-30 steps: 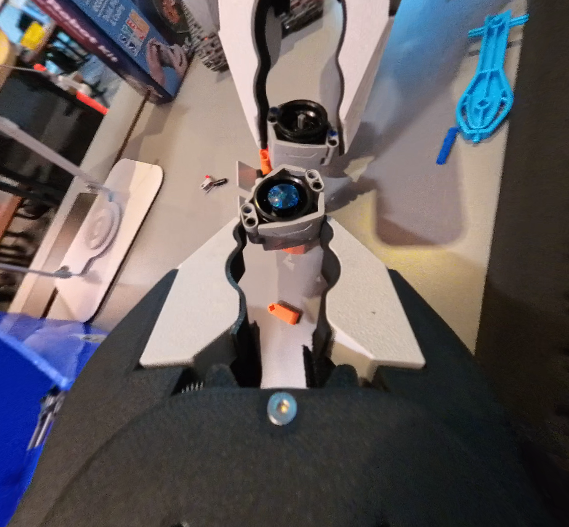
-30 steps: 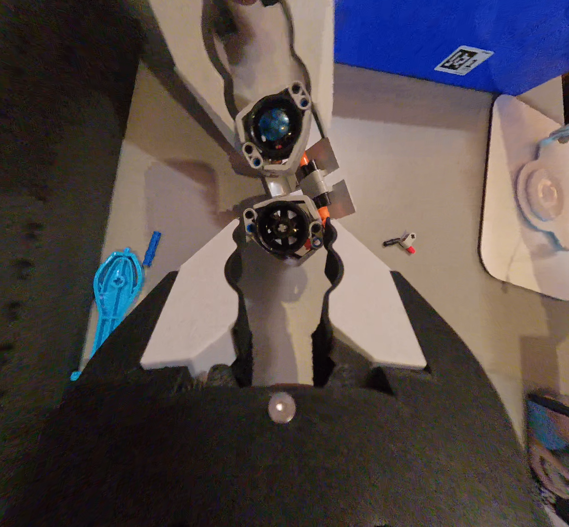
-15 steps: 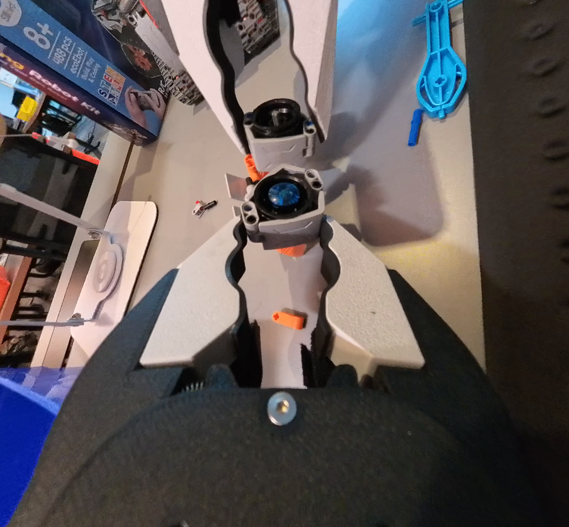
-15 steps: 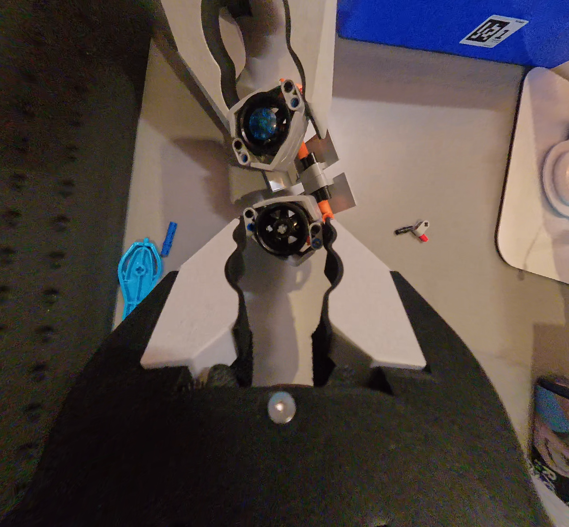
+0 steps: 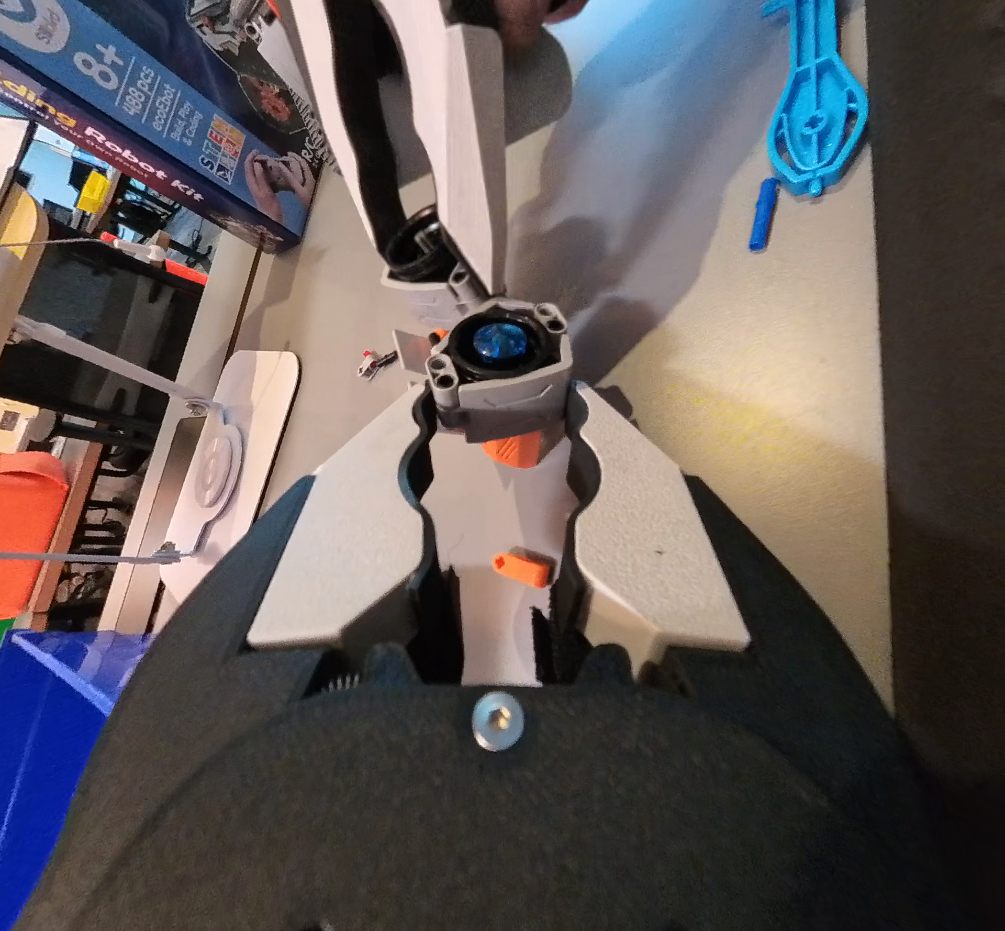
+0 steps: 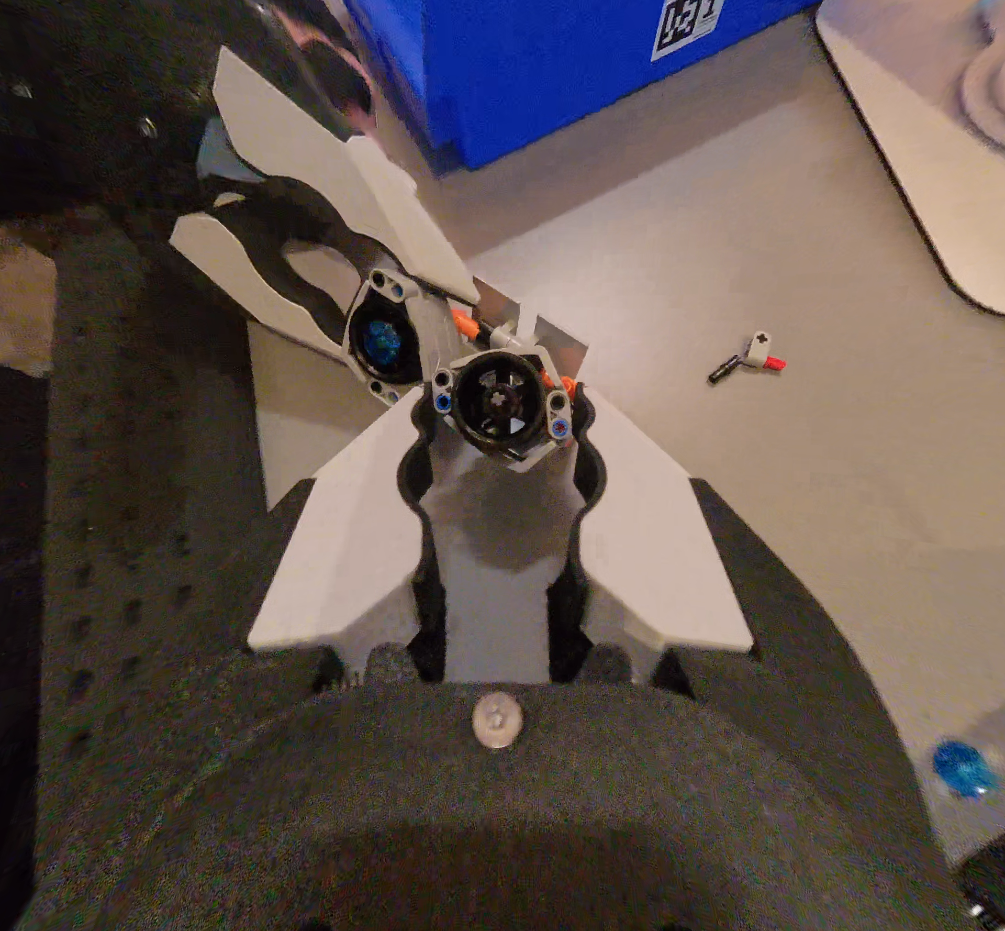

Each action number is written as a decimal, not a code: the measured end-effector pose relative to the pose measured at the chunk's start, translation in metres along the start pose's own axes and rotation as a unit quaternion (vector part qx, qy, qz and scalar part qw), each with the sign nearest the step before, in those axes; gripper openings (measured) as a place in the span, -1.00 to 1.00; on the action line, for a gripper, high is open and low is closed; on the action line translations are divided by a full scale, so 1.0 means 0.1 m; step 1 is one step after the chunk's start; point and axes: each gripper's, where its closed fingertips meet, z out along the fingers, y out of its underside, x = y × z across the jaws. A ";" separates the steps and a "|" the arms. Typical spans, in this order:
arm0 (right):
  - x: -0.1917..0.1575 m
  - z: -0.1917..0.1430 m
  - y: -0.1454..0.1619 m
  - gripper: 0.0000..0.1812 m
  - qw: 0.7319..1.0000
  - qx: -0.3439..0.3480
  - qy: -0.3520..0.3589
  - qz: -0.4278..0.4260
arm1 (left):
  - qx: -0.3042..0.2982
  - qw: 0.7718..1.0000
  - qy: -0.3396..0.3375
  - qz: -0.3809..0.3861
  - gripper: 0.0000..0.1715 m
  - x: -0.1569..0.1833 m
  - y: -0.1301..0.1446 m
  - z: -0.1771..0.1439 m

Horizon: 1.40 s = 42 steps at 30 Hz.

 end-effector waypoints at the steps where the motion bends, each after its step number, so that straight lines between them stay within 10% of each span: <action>1: -0.01 0.00 0.02 -0.46 1.000 -0.005 -0.011 -0.003 | 0.002 1.000 0.003 -0.003 -0.47 0.00 0.00 0.00; 10: -0.07 -0.08 0.09 -0.29 0.941 -0.082 0.031 -0.328 | 0.024 0.998 0.049 0.006 -0.47 0.08 -0.06 -0.03; 24: 0.02 0.06 0.05 -0.54 0.998 0.038 0.030 0.026 | 0.019 0.999 0.030 -0.017 -0.47 0.03 -0.04 0.01; 32: -0.05 -0.10 0.10 -0.27 0.969 -0.066 -0.029 -0.237 | 0.025 0.998 0.051 0.009 -0.47 0.06 -0.07 -0.01; 42: 0.12 0.01 0.15 -0.50 0.993 -0.060 0.025 -0.101 | 0.006 1.000 0.020 -0.003 -0.47 -0.02 -0.02 0.05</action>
